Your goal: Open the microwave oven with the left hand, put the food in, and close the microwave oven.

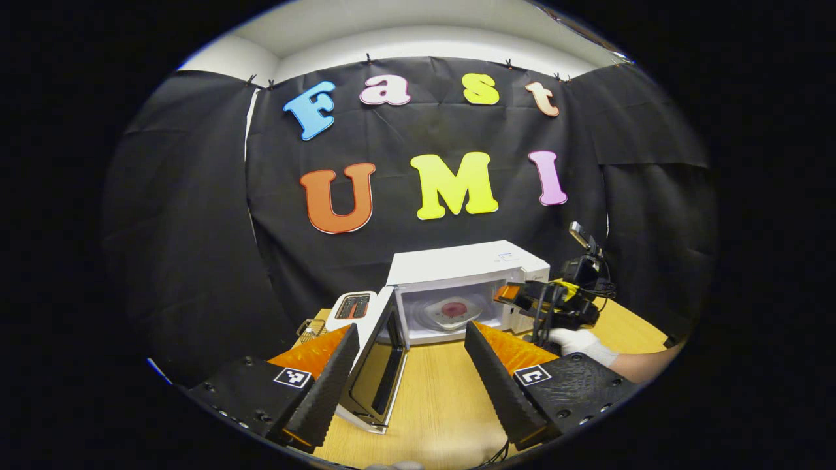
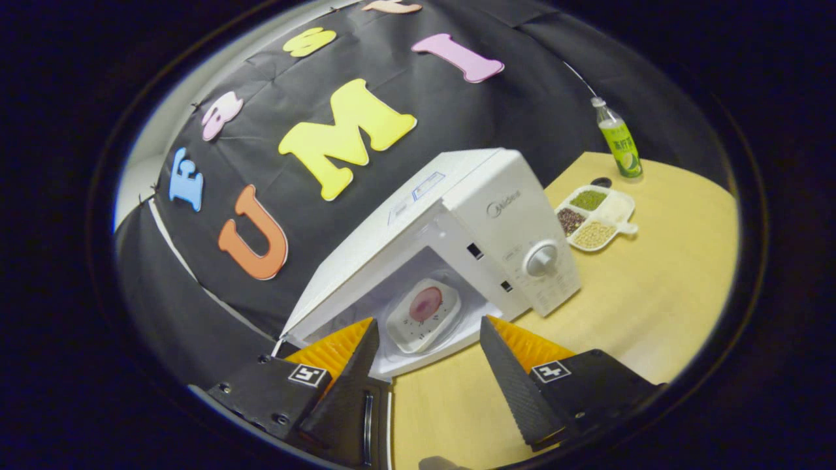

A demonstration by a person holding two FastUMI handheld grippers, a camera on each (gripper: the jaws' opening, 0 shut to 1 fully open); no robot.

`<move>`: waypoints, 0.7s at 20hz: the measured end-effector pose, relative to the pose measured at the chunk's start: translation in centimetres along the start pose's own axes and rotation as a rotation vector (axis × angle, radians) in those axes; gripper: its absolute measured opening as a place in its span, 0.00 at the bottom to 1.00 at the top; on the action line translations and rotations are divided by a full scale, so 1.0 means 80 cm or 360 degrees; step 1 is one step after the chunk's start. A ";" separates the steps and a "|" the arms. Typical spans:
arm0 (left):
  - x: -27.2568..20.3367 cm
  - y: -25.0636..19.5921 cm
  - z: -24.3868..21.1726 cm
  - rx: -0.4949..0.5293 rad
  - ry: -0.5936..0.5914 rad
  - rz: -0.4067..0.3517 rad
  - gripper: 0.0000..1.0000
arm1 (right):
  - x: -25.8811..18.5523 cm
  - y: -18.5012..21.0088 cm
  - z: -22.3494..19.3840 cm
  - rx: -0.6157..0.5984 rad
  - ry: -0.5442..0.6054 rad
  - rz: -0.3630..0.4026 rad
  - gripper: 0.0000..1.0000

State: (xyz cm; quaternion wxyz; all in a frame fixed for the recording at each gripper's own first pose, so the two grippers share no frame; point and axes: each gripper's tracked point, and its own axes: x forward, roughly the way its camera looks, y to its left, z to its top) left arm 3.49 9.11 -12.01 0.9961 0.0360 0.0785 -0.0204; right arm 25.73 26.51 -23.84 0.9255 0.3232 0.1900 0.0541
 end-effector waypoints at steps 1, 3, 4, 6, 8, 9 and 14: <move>-0.002 0.002 0.005 -0.0023 -0.0023 -0.0003 0.96 | -0.021 -0.013 0.014 -0.0074 -0.0009 -0.0025 0.99; -0.004 0.009 0.009 -0.0054 -0.0056 0.0008 0.96 | -0.061 -0.035 0.037 -0.0210 -0.0028 -0.0062 0.99; -0.006 0.015 0.009 -0.0056 -0.0069 0.0020 0.96 | -0.081 -0.048 0.049 -0.0264 -0.0029 -0.0093 0.99; -0.008 0.026 0.003 -0.0041 -0.0084 0.0046 0.96 | -0.119 -0.068 0.079 -0.0392 -0.0062 -0.0142 0.99; -0.010 0.035 -0.004 -0.0045 -0.0085 0.0064 0.96 | -0.154 -0.087 0.111 -0.0513 -0.0132 -0.0185 1.00; -0.009 0.040 -0.009 -0.0044 -0.0081 0.0077 0.97 | -0.166 -0.090 0.132 -0.0554 -0.0163 -0.0209 1.00; -0.005 0.056 -0.020 -0.0012 -0.0085 0.0107 0.97 | -0.236 -0.126 0.188 -0.0688 -0.0275 -0.0317 0.91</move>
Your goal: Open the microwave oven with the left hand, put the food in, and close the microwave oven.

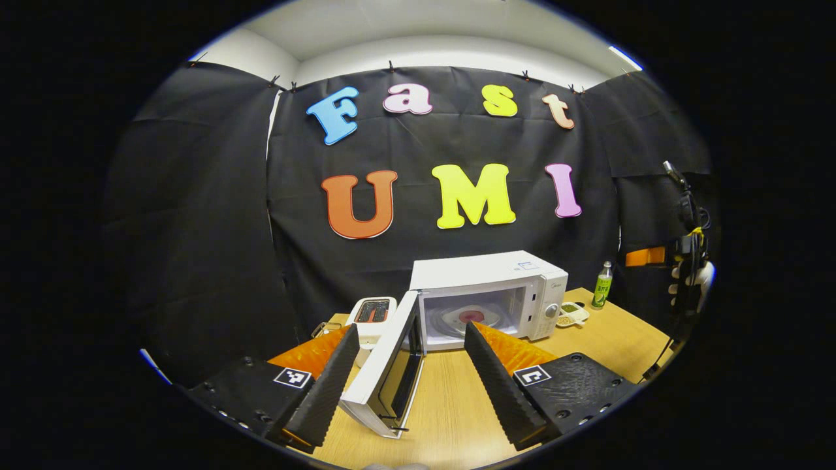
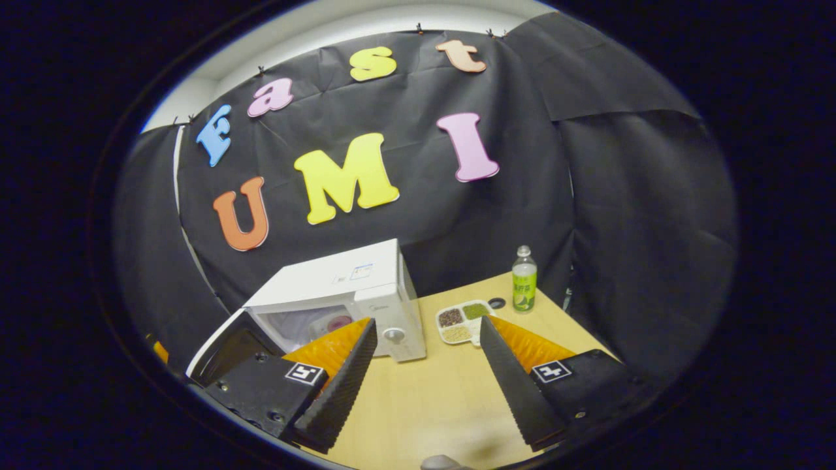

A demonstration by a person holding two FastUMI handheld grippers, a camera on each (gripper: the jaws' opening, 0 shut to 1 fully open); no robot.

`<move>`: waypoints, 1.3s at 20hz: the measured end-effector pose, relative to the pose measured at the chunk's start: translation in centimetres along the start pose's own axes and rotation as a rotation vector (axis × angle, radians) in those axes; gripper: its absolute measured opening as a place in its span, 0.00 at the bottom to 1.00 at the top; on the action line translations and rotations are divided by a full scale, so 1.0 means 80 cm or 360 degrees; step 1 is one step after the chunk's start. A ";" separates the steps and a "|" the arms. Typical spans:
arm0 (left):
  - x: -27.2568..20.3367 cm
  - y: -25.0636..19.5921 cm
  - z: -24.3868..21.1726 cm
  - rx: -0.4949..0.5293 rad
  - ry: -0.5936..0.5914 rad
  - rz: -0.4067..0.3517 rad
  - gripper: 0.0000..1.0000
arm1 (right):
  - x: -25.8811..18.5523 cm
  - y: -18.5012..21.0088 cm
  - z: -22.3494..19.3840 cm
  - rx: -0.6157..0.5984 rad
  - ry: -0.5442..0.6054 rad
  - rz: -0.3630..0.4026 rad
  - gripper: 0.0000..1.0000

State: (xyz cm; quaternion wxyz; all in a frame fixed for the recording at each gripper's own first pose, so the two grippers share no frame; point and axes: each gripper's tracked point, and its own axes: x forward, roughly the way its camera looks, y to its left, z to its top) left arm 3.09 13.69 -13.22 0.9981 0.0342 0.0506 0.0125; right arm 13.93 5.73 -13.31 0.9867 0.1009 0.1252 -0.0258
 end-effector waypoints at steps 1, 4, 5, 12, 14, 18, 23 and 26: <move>0.001 0.001 0.000 0.0002 -0.0006 -0.0002 0.96 | -0.007 -0.012 0.003 -0.0035 0.0000 -0.0023 1.00; 0.006 0.006 0.000 -0.0007 -0.0032 0.0003 0.94 | -0.027 -0.045 0.020 -0.0093 -0.0023 -0.0092 0.91; 0.007 0.007 0.000 -0.0014 -0.0039 0.0007 0.92 | -0.034 -0.050 0.023 -0.0091 -0.0030 -0.0105 0.91; 0.008 0.031 -0.021 -0.0015 -0.0001 0.0003 0.31 | -0.057 -0.058 0.026 -0.0051 -0.0004 -0.0128 1.00; 0.008 0.053 -0.035 -0.0022 0.0014 0.0058 0.14 | -0.061 -0.055 0.023 -0.0041 0.0015 -0.0121 1.00; 0.004 0.090 -0.061 -0.0017 0.0035 0.0127 0.02 | -0.073 -0.050 0.018 -0.0043 0.0038 -0.0117 1.00; 0.011 0.142 -0.095 -0.0030 0.0053 0.0223 0.00 | -0.085 -0.046 0.010 -0.0010 0.0069 -0.0124 1.00; 0.022 0.166 -0.129 -0.0101 0.0111 0.0239 0.00 | -0.094 -0.044 0.005 -0.0004 0.0087 -0.0127 0.91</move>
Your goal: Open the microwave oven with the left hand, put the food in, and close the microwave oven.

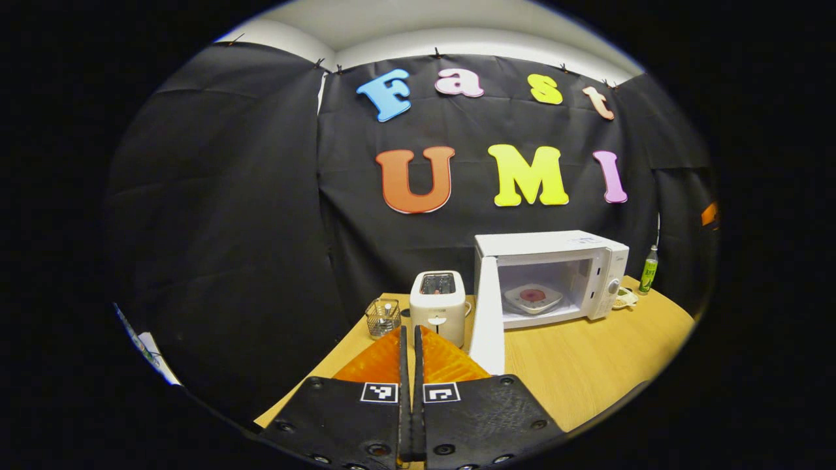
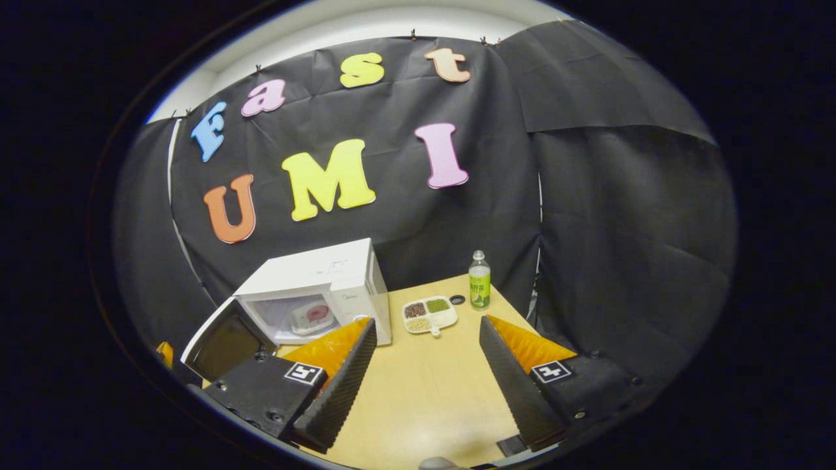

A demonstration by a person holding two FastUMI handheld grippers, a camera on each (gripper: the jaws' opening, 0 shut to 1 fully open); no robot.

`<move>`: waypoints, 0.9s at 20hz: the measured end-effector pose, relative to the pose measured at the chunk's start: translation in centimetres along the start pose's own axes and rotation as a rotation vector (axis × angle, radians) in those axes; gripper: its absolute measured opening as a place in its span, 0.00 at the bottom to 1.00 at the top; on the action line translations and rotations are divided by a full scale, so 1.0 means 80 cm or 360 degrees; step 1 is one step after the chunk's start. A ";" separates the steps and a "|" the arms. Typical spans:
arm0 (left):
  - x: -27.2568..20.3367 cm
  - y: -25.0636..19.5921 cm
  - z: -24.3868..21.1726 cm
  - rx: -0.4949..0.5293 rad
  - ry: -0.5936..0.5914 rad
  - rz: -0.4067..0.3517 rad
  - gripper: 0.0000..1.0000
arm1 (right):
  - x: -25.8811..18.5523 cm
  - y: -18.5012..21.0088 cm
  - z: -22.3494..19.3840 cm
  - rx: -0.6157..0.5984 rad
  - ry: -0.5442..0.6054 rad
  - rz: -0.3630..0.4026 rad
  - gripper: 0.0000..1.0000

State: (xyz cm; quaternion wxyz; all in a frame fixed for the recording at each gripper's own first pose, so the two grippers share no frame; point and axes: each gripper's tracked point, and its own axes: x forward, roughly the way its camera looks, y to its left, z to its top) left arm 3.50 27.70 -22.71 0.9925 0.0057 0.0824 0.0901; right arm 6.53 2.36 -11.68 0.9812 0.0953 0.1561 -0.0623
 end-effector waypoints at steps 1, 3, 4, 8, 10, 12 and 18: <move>0.008 0.004 -0.011 -0.0024 0.0014 -0.0009 0.00 | -0.003 0.000 -0.002 -0.0001 0.0006 -0.0001 0.91; 0.020 0.011 -0.033 -0.0046 0.0055 -0.0012 0.00 | -0.005 -0.003 -0.005 -0.0015 0.0019 -0.0017 0.91; 0.027 0.012 -0.044 -0.0054 0.0085 -0.0022 0.00 | -0.006 -0.004 -0.007 -0.0022 0.0031 -0.0021 0.91; 0.038 0.005 -0.074 -0.0056 0.0157 -0.0051 0.00 | -0.011 -0.009 -0.008 -0.0017 0.0072 -0.0034 0.92; 0.044 -0.003 -0.078 -0.0065 0.0167 -0.0067 0.00 | -0.012 -0.013 -0.007 -0.0022 0.0073 -0.0044 0.92; 0.046 -0.007 -0.086 -0.0057 0.0184 -0.0061 0.00 | -0.012 -0.017 -0.005 -0.0001 0.0076 -0.0051 0.92; 0.030 -0.056 -0.082 0.0018 0.0165 -0.0168 0.00 | -0.018 -0.029 -0.012 0.0025 0.0088 -0.0067 0.92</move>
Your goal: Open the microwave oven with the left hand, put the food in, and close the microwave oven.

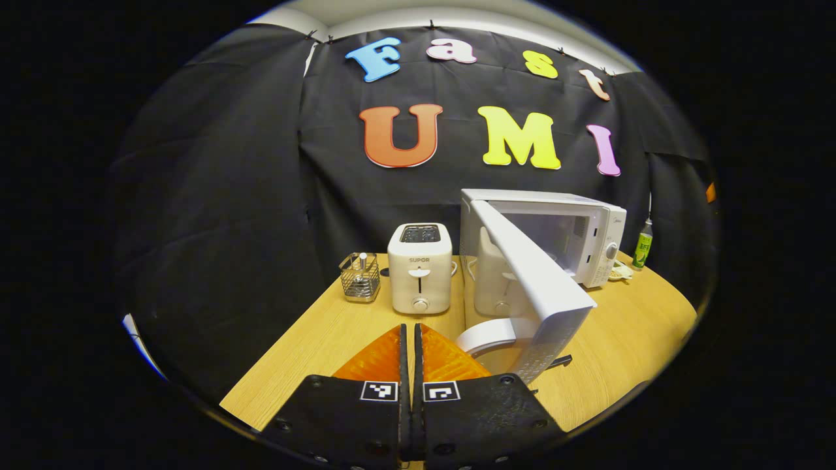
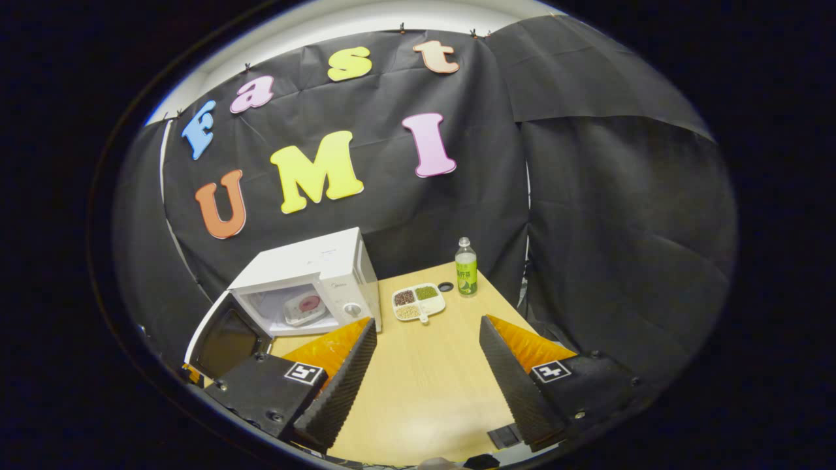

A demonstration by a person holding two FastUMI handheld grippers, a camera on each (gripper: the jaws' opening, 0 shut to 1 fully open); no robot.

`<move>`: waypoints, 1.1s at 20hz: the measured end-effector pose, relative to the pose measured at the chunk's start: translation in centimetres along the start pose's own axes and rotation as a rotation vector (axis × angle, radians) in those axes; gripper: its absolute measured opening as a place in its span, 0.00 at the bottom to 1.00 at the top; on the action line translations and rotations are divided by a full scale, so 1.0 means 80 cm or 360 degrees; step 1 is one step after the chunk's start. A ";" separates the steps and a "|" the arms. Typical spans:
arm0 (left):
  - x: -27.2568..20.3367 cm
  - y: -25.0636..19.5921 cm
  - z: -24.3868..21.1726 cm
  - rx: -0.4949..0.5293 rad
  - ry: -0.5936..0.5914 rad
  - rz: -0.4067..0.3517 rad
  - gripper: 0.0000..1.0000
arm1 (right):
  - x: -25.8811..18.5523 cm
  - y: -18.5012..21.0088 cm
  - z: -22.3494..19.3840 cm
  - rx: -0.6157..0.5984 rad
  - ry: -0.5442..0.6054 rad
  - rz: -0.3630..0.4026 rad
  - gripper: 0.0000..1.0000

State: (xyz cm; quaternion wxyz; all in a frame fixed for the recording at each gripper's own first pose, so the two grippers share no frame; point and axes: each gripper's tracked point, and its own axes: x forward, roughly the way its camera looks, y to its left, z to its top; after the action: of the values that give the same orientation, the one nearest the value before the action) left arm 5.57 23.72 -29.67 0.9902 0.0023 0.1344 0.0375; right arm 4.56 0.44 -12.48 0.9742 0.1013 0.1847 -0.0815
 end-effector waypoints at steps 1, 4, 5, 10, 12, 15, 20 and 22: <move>-0.001 -0.013 0.002 0.0009 -0.0003 -0.0035 0.00 | -0.001 -0.002 0.000 0.0002 0.0001 -0.0002 0.92; -0.004 -0.053 0.002 0.0051 0.0000 -0.0120 0.00 | -0.004 -0.006 0.000 0.0003 0.0002 -0.0003 0.92; -0.004 -0.067 0.003 0.0070 -0.0001 -0.0154 0.00 | -0.004 -0.008 0.001 0.0003 -0.0001 -0.0005 0.92; -0.001 -0.136 0.015 0.0168 -0.0040 -0.0296 0.00 | -0.008 -0.014 0.005 -0.0003 -0.0002 -0.0005 0.92; 0.000 -0.164 0.017 0.0187 -0.0047 -0.0354 0.00 | -0.006 -0.015 0.007 -0.0005 -0.0001 -0.0005 0.92; 0.005 -0.205 0.019 0.0227 -0.0054 -0.0417 0.00 | -0.006 -0.020 0.011 -0.0018 0.0001 -0.0002 0.92; 0.027 -0.273 0.027 0.0212 -0.0048 -0.0525 0.00 | -0.001 -0.038 0.023 -0.0010 -0.0003 -0.0010 0.92; 0.042 -0.295 0.031 0.0208 -0.0041 -0.0533 0.00 | 0.005 -0.049 0.026 -0.0006 0.0007 -0.0023 1.00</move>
State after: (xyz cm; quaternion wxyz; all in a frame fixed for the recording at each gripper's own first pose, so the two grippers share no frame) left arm 11.17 0.47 -28.51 0.9820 0.0447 0.1224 -0.1366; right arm 4.91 -3.87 -11.38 0.9733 0.0983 0.1877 -0.0879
